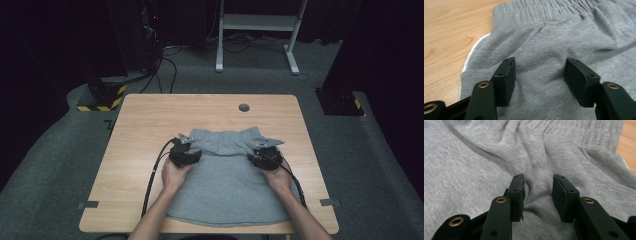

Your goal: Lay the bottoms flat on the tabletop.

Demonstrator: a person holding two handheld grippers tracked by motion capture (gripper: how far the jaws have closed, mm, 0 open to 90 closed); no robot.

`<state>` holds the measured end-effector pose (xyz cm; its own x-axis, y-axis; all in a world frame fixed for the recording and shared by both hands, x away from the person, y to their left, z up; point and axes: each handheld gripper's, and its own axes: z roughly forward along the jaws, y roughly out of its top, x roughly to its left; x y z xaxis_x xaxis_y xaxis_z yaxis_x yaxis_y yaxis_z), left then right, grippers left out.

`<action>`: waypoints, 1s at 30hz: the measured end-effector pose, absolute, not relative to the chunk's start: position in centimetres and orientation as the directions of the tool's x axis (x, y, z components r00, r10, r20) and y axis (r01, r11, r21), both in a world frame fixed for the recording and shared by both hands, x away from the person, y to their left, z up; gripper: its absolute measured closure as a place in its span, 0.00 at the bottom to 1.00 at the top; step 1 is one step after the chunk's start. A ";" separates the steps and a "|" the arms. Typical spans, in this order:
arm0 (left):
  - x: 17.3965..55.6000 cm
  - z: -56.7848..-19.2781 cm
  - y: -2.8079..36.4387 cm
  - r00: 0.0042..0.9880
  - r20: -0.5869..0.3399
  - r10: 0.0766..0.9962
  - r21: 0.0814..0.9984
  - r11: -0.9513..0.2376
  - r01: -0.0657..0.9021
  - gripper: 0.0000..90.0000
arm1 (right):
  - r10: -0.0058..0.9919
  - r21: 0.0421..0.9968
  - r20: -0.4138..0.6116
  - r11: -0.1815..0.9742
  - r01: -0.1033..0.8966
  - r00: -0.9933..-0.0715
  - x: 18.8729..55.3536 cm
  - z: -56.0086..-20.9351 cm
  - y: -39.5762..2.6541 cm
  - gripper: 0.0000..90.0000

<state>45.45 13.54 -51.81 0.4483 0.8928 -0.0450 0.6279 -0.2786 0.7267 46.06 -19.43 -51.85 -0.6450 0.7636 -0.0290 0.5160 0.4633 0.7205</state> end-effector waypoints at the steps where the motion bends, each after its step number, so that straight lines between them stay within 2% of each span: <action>1: 45.4 -51.7 13.6 0.447 -0.038 0.894 0.723 -0.284 0.630 0.46 | 0.763 0.719 -0.028 0.464 0.517 -0.646 46.0 -51.8 -19.5 0.67; 6: 44.5 -51.0 14.0 0.443 0.006 0.897 0.743 -0.300 0.598 0.46 | 0.800 0.758 -0.061 0.427 0.493 -0.597 46.0 -50.4 -20.0 0.66; 8: 44.9 -51.5 14.5 0.437 0.005 0.899 0.715 -0.309 0.627 0.46 | 0.829 0.748 -0.043 0.396 0.532 -0.558 46.7 -50.4 -20.9 0.66; 10: 45.2 -52.0 15.0 0.430 -0.023 0.902 0.726 -0.281 0.628 0.44 | 0.849 0.704 -0.018 0.386 0.596 -0.528 47.7 -51.2 -22.0 0.64; 12: 45.4 -52.0 15.2 0.423 -0.040 0.905 0.730 -0.262 0.631 0.45 | 0.849 0.713 0.025 0.355 0.605 -0.528 48.2 -51.6 -23.0 0.63; 17: 44.4 -51.3 15.1 0.427 -0.016 0.904 0.720 -0.286 0.632 0.45 | 0.853 0.723 -0.006 0.364 0.587 -0.521 47.5 -50.8 -23.4 0.58; 20: 42.5 -50.6 15.4 0.451 -0.021 0.892 0.733 -0.293 0.614 0.46 | 0.834 0.757 0.011 0.353 0.549 -0.551 45.2 -49.9 -23.4 0.57; 25: 38.6 -50.3 15.5 0.523 -0.034 0.851 0.743 -0.329 0.583 0.46 | 0.783 0.741 -0.014 0.426 0.520 -0.622 40.7 -49.9 -23.4 0.56; 30: 37.2 -50.4 14.3 0.575 -0.016 0.818 0.743 -0.375 0.555 0.46 | 0.688 0.769 0.005 0.461 0.443 -0.726 38.1 -49.3 -21.1 0.64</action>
<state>37.24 14.28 -50.45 0.5748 0.8181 -0.0163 0.5547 -0.3749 0.7428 38.08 -21.14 -49.29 -0.7256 0.6881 0.0050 0.4429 0.4614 0.7687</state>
